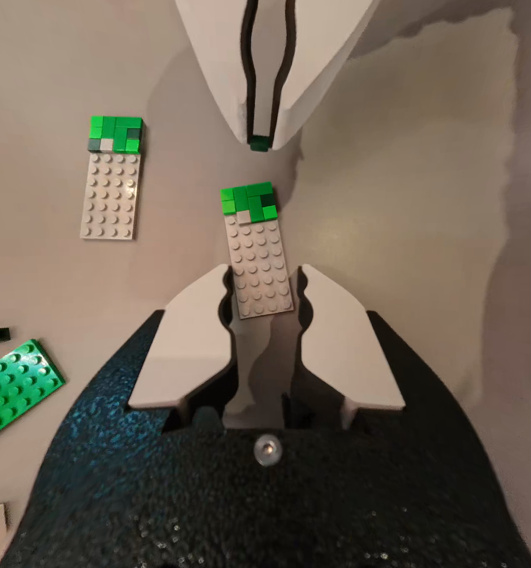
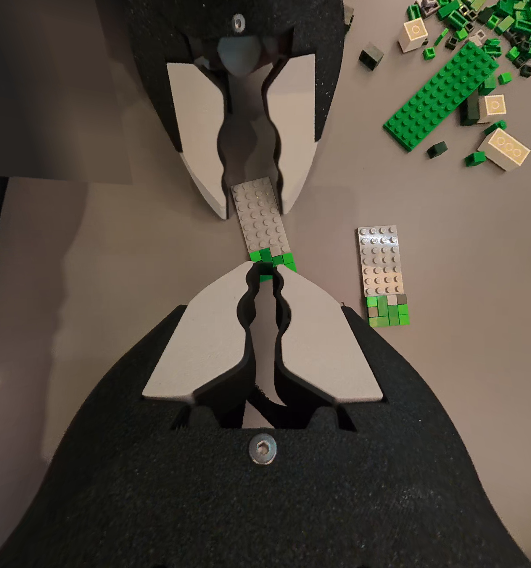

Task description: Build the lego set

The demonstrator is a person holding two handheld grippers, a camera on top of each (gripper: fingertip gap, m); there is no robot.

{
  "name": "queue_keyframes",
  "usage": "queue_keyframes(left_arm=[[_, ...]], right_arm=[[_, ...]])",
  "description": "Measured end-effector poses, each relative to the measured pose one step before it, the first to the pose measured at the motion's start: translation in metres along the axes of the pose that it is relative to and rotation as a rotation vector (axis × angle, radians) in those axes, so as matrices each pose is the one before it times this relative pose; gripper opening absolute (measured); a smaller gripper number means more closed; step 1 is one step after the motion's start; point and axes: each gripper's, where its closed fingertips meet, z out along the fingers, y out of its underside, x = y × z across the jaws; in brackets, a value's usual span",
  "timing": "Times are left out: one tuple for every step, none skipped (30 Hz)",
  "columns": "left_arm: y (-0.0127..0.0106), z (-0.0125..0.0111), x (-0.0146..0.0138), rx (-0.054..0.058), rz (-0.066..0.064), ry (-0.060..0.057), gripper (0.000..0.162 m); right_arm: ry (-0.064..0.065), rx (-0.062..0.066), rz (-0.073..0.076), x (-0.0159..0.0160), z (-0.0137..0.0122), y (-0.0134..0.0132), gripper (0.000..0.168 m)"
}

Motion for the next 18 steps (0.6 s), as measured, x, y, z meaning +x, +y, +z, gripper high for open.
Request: queue_keyframes(left_arm=[[-0.00037, 0.00005, 0.00053, -0.0002, 0.0115, -0.0015, 0.033], [-0.00049, -0.00005, 0.0001, 0.0038, 0.0172, -0.0065, 0.033], [-0.00064, -0.00009, 0.00005, 0.0063, 0.0203, -0.0068, 0.032], [-0.00094, 0.0002, -0.00056, 0.0121, 0.0247, -0.012, 0.032], [-0.00092, -0.00024, -0.00001, 0.0144, 0.0281, -0.0114, 0.032], [-0.00068, -0.00024, 0.00011, 0.0147, 0.0261, -0.0129, 0.032], [-0.00058, -0.00042, 0.00015, 0.0149, 0.0223, -0.0109, 0.032], [-0.0004, -0.00034, 0.00026, 0.0146, 0.02, -0.0082, 0.032], [-0.00028, -0.00042, 0.00044, 0.0117, 0.0174, -0.0049, 0.032], [-0.00016, -0.00035, 0.00053, 0.0078, 0.0142, -0.0016, 0.032], [-0.00049, -0.00013, 0.00077, 0.008, 0.0165, -0.0001, 0.032], [-0.00094, 0.00005, 0.0012, 0.0101, 0.0185, 0.0016, 0.031], [-0.00096, 0.00006, 0.00017, 0.0104, 0.0146, -0.0068, 0.031], [-0.00097, 0.00009, 0.00072, 0.0091, 0.015, -0.0028, 0.031], [-0.00105, 0.00011, 0.00107, 0.0085, 0.0135, 0.0006, 0.031], [-0.00133, -0.0001, 0.00062, 0.0108, 0.0119, -0.0036, 0.031], [-0.00094, 0.00012, 0.00109, 0.0067, 0.0104, 0.0003, 0.031], [-0.00026, 0.00042, 0.00085, 0.0016, 0.0091, -0.0008, 0.031]], right_arm=[[0.0044, 0.0001, -0.0007, 0.0002, 0.00135, 0.00033, 0.007], [0.0054, -0.0028, -0.0021, 0.00023, 0.00157, 0.00044, 0.007], [0.0056, -0.0047, -0.0057, -0.00002, 0.00178, 0.0005, 0.007], [0.0058, -0.008, -0.0074, -0.00009, 0.00212, 0.00077, 0.007], [-0.0067, -0.0121, -0.0077, -0.00192, 0.00218, 0.00108, 0.007], [-0.0044, -0.0103, -0.0073, -0.00167, 0.00223, 0.00057, 0.007], [0.0064, -0.0104, -0.0091, -0.00019, 0.00181, 0.00023, 0.007], [0.0109, -0.0124, -0.0108, 0.0005, 0.00133, 0.00035, 0.007], [0.0122, -0.0125, -0.0133, 0.00058, 0.00076, -0.00002, 0.007], [0.0184, -0.0108, -0.0158, 0.00138, 0.00031, -0.00047, 0.007], [0.0113, -0.0091, -0.0179, 0.00031, 0.00027, -0.00081, 0.007], [0.0024, -0.0109, -0.0144, -0.0008, 0.00035, -0.00073, 0.007], [-0.0017, -0.0133, -0.0117, -0.00109, 0.00063, -0.00035, 0.007], [0.0003, -0.0152, -0.0119, -0.00083, 0.00092, 0.00026, 0.007], [0.0045, -0.0164, -0.0129, -0.00021, 0.0011, 0.00066, 0.007], [0.0039, -0.0166, -0.0123, -0.0003, 0.00117, 0.00109, 0.007], [0.0014, -0.0142, -0.0088, -0.00055, 0.00127, 0.00097, 0.008], [0.0001, -0.0099, -0.004, -0.00061, 0.00121, 0.00086, 0.008]])
